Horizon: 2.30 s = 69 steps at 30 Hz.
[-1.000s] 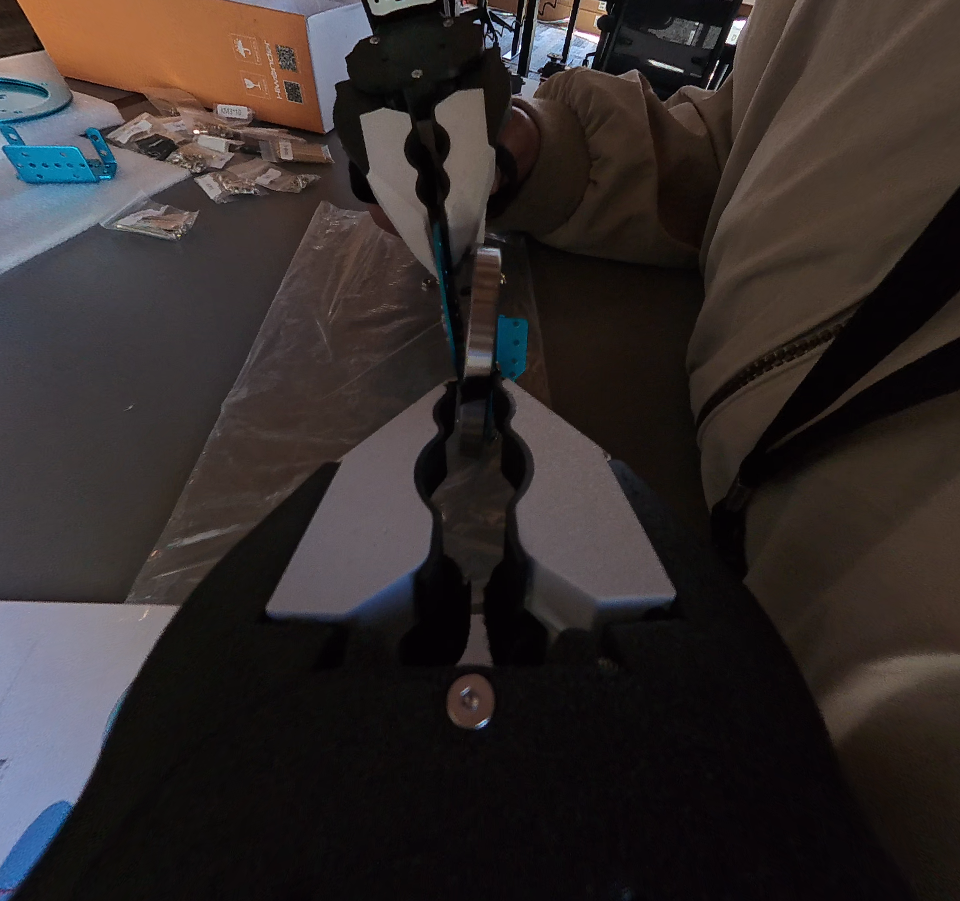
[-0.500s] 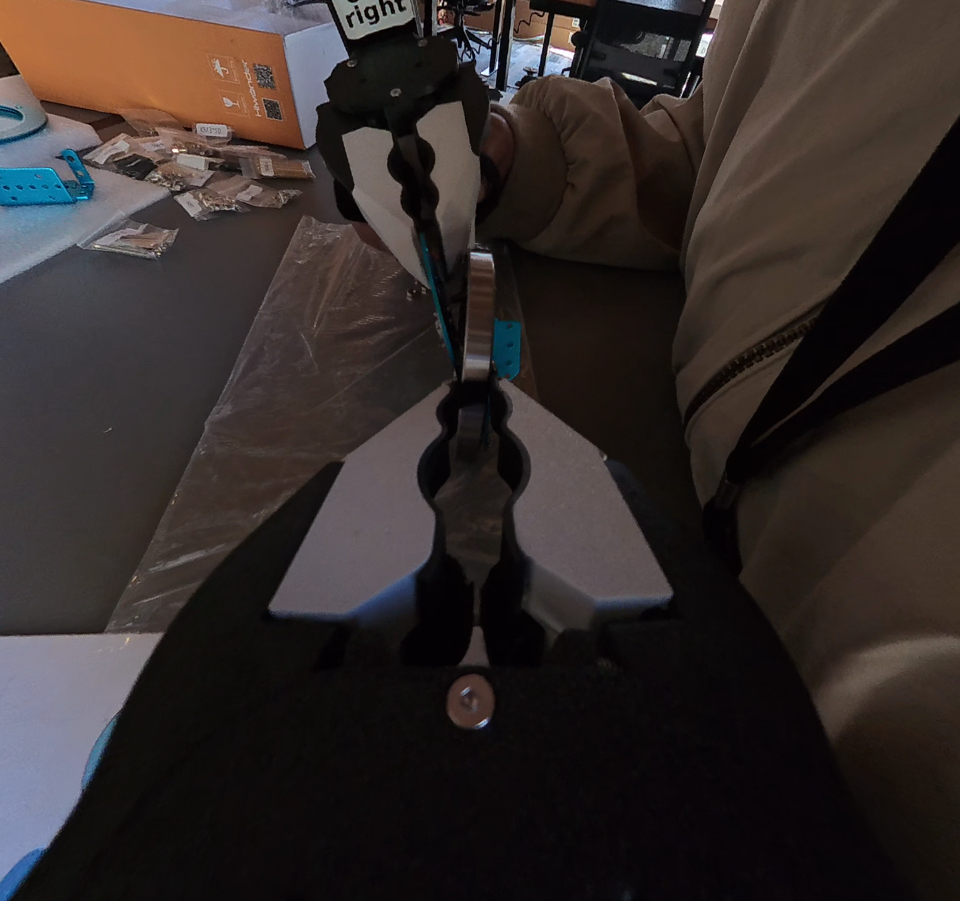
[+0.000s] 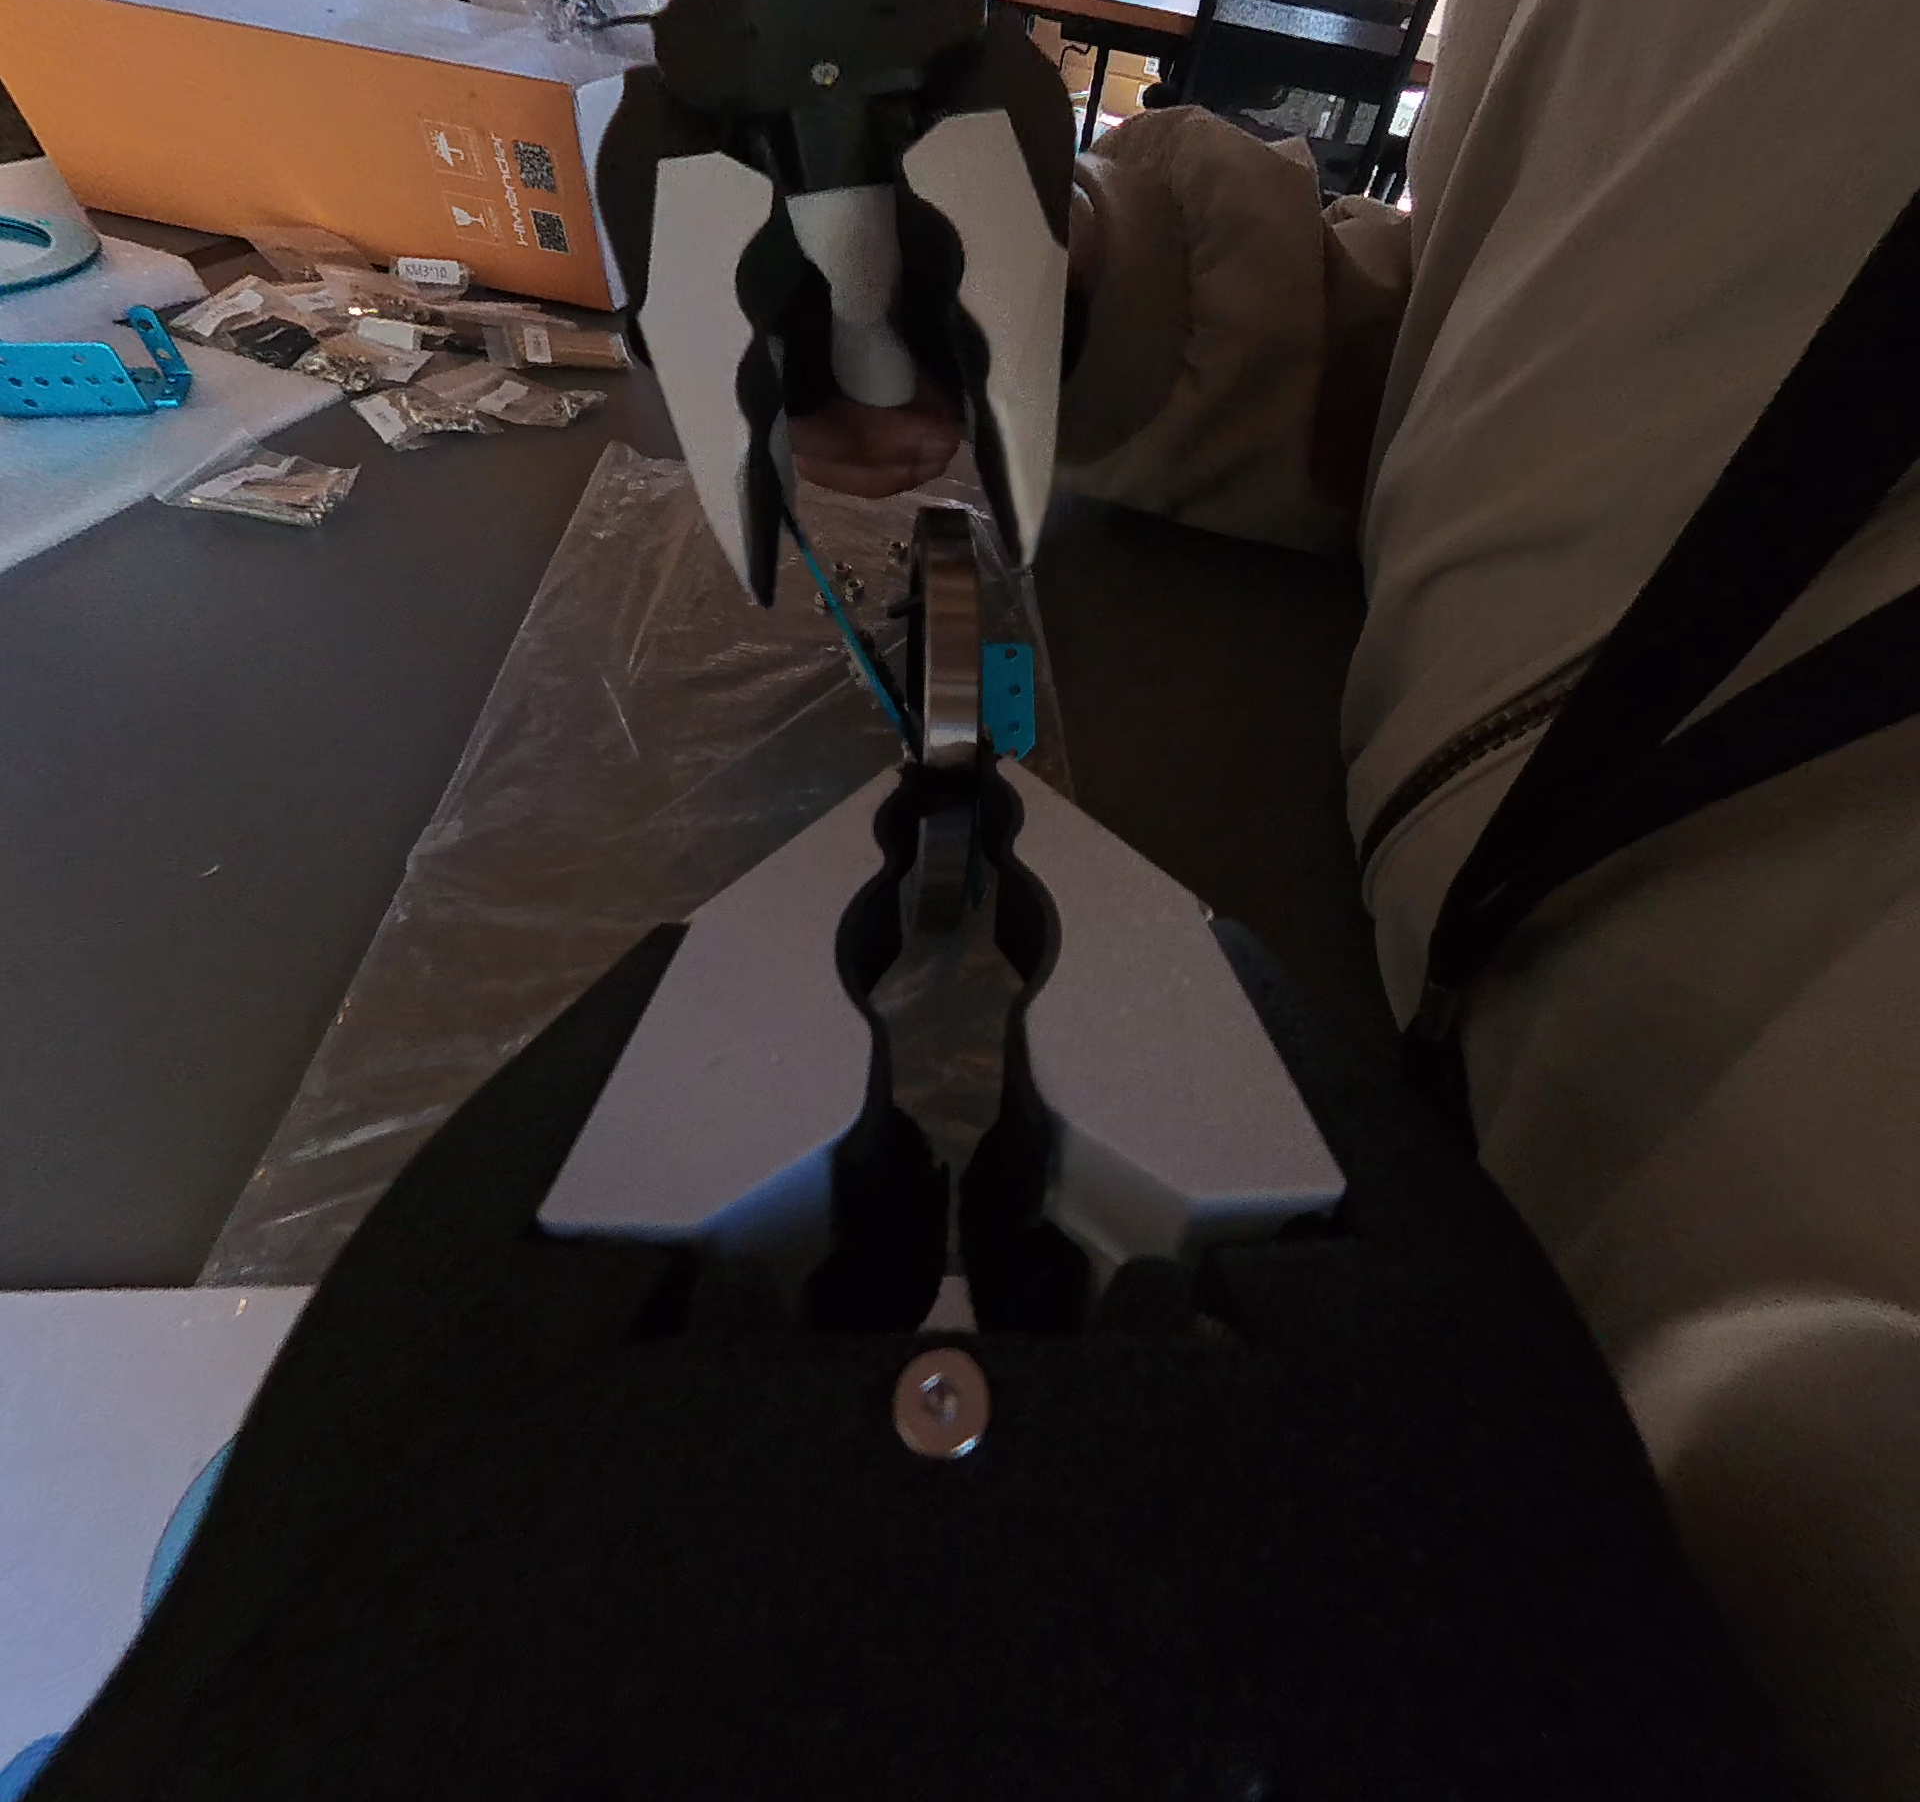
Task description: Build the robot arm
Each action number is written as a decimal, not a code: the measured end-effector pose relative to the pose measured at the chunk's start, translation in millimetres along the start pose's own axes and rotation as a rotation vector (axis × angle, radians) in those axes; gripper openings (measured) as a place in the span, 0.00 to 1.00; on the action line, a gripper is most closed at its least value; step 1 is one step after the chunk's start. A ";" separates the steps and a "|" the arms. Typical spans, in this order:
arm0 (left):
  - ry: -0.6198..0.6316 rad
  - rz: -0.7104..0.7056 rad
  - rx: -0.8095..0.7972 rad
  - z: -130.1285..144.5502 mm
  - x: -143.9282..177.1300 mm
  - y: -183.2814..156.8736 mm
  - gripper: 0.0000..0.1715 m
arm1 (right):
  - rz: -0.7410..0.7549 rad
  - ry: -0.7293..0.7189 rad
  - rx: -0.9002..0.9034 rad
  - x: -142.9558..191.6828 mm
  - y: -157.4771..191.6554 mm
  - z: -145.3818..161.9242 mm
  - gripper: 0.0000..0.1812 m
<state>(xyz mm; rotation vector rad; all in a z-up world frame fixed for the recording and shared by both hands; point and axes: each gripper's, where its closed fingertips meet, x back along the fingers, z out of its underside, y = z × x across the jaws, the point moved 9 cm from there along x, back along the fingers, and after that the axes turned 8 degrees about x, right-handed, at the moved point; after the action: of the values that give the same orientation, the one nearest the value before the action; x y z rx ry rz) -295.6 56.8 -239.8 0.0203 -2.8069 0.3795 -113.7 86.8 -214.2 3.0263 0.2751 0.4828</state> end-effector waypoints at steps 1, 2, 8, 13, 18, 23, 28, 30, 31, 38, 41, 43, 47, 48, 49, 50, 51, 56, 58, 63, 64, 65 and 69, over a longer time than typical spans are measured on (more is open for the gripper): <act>0.001 0.002 0.001 -0.1 -0.1 -0.1 0.06 | 0.019 0.032 0.009 -1.6 -0.4 -0.5 0.23; 0.001 0.002 0.003 -0.3 -0.1 -0.1 0.06 | 0.030 0.047 0.025 -1.1 0.3 -1.5 0.20; -0.002 0.005 0.012 -0.6 -0.5 0.7 0.06 | 0.075 0.207 0.102 -1.5 8.2 4.2 0.17; -0.020 -0.004 0.038 -0.3 -1.3 1.3 0.08 | 0.068 0.199 0.113 -0.6 12.3 3.9 0.10; -0.044 0.006 0.050 -0.9 0.0 0.1 0.08 | 0.070 0.207 0.122 1.0 13.2 7.3 0.06; -0.037 -0.014 0.056 0.4 2.0 2.5 0.10 | 0.064 0.183 0.100 2.3 12.0 9.6 0.06; 0.006 -0.021 0.038 -0.9 -1.8 2.1 0.13 | 0.061 0.182 0.098 1.9 11.7 9.5 0.06; 0.057 -0.029 0.019 -0.9 -7.6 1.3 0.15 | 0.061 0.185 0.116 1.2 12.6 9.0 0.06; 0.085 -0.027 0.011 -0.6 -10.9 0.5 0.15 | 0.061 0.186 0.129 0.7 13.5 8.7 0.06; 0.177 -0.007 0.044 1.1 -20.7 2.2 0.10 | 0.068 0.188 0.174 0.0 17.5 8.6 0.06; 0.182 0.003 0.057 1.4 -22.7 2.6 0.10 | 0.060 0.169 0.159 0.3 16.8 9.8 0.06; 0.183 0.004 0.048 1.1 -22.9 2.9 0.09 | 0.056 0.155 0.138 0.9 15.7 11.0 0.06; 0.183 -0.006 -0.014 0.4 -22.4 -0.5 0.08 | 0.032 0.131 0.068 2.7 14.0 14.7 0.08; 0.177 -0.008 -0.026 0.2 -22.5 -1.8 0.08 | 0.031 0.127 0.052 3.8 13.0 15.7 0.09; 0.169 -0.008 -0.033 0.0 -22.6 -3.0 0.07 | 0.032 0.125 0.037 4.9 12.3 16.6 0.11; 0.163 -0.007 -0.040 -0.4 -22.7 -3.9 0.07 | 0.029 0.121 0.024 6.1 12.5 17.2 0.13; 0.158 -0.008 -0.046 -0.9 -23.0 -4.8 0.07 | 0.028 0.113 0.010 7.6 13.4 17.4 0.13; 0.151 -0.025 -0.065 -0.7 -22.5 -5.1 0.06 | 0.117 0.051 -0.055 27.5 21.0 16.0 0.18; 0.144 -0.021 -0.061 -0.3 -22.3 -4.7 0.06 | 0.161 0.019 -0.083 36.4 24.7 17.3 0.18; 0.146 -0.020 -0.067 -1.3 -22.9 -4.9 0.06 | 0.233 -0.006 -0.139 43.5 28.9 28.0 0.19; 0.145 -0.020 -0.069 -1.4 -23.1 -5.1 0.06 | 0.240 -0.003 -0.146 44.1 29.3 29.7 0.19; 0.143 -0.020 -0.071 -1.4 -23.3 -5.3 0.06 | 0.244 0.003 -0.155 44.6 29.8 31.0 0.19; 0.133 -0.023 -0.067 -1.4 -23.3 -5.2 0.06 | 0.258 0.075 -0.192 44.7 35.4 39.9 0.21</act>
<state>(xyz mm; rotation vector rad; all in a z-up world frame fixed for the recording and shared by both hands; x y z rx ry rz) -272.7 51.5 -244.2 0.0123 -2.6835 0.2703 -53.6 58.8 -235.3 2.8704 -0.1528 0.6024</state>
